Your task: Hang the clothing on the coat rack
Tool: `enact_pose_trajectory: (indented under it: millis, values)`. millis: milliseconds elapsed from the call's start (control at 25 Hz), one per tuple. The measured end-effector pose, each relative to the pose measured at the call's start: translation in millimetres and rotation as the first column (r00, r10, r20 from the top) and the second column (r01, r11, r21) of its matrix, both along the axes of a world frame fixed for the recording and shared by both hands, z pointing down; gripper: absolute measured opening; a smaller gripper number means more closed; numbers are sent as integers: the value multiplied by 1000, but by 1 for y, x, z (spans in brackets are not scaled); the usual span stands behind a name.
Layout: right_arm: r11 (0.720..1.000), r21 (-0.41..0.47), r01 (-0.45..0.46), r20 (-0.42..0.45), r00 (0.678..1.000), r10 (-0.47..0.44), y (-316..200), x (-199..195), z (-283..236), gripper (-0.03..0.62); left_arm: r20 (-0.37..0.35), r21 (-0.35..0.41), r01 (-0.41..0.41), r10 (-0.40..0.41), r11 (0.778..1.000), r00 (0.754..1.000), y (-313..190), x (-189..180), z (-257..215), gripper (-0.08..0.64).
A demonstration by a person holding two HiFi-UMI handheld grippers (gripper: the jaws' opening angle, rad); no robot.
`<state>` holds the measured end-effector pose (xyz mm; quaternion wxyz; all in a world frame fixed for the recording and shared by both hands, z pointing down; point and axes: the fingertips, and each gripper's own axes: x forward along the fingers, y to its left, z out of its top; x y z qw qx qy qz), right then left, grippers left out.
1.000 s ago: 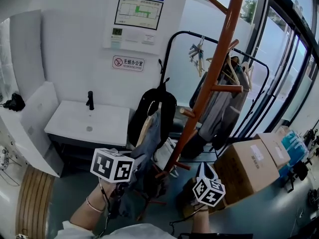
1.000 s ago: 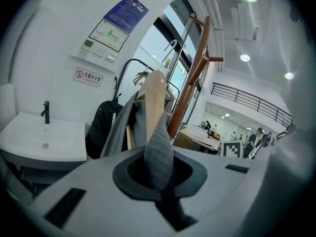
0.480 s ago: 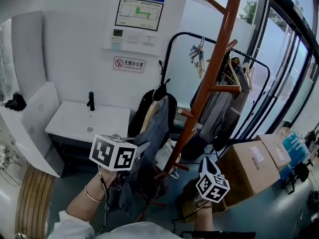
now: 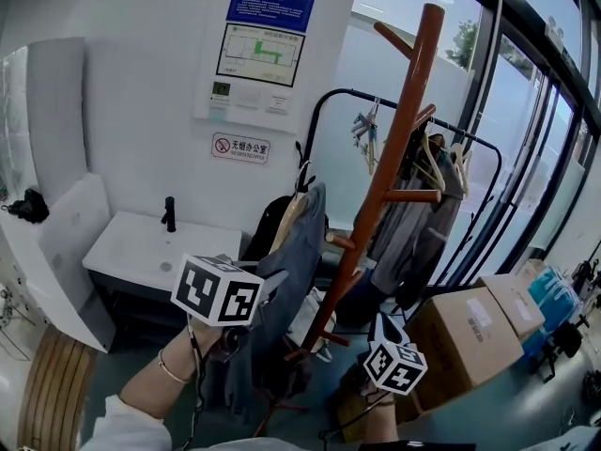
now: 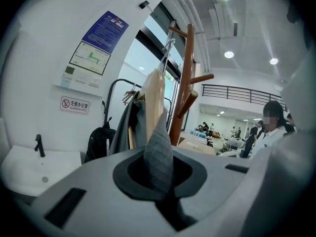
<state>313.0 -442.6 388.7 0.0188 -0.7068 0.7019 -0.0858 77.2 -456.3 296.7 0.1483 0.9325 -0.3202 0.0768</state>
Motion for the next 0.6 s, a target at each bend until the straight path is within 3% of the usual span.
enact_pose_trajectory:
  millis: [600]
  values:
    - [1000, -9, 30, 29, 999, -30, -12, -2, -2, 23, 41, 93, -37, 34, 995, 999, -19, 6, -61, 28]
